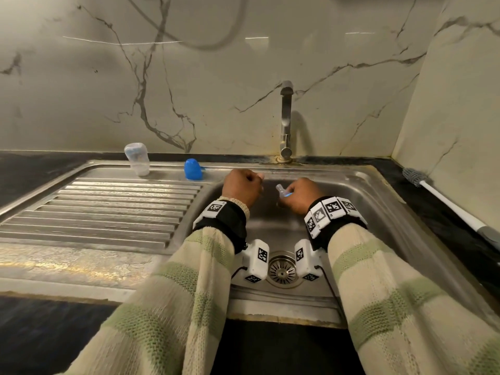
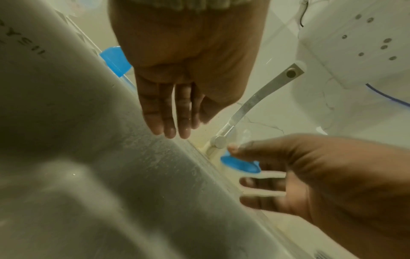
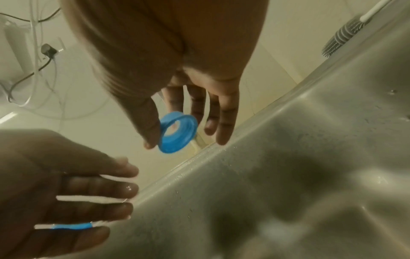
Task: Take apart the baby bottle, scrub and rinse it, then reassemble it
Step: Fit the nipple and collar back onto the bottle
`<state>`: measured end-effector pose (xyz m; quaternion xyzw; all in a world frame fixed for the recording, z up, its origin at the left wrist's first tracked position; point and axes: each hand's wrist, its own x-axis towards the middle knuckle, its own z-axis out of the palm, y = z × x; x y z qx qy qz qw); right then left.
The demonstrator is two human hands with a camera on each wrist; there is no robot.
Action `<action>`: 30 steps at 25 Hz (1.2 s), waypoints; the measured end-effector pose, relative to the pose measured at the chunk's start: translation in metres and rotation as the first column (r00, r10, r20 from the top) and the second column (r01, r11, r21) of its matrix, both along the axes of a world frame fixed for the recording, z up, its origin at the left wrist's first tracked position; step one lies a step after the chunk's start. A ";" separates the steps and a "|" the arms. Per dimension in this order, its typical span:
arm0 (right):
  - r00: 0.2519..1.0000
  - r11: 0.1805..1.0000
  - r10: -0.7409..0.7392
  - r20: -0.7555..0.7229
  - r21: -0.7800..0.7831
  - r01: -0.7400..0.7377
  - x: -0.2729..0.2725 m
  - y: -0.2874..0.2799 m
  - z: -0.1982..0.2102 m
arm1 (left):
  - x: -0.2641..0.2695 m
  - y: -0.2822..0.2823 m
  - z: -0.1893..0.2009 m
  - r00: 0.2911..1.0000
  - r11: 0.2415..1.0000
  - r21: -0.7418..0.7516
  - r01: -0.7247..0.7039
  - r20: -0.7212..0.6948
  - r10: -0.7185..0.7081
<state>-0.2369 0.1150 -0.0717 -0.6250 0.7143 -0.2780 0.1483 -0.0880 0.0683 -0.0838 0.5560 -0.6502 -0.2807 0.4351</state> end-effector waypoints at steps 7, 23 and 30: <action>0.998 0.998 0.057 -0.033 0.032 -0.056 0.002 -0.003 -0.008 | 0.003 -0.004 0.001 0.919 0.990 0.143 -0.002 0.390 -0.054; 0.933 0.930 0.361 0.009 -0.079 -0.359 0.075 -0.012 -0.021 | 0.223 -0.115 0.116 0.514 0.917 -0.015 -0.399 0.824 0.237; 0.930 0.928 0.367 0.031 -0.080 -0.363 0.077 -0.018 -0.026 | 0.249 -0.161 0.079 0.501 0.909 -0.014 -0.416 0.831 0.242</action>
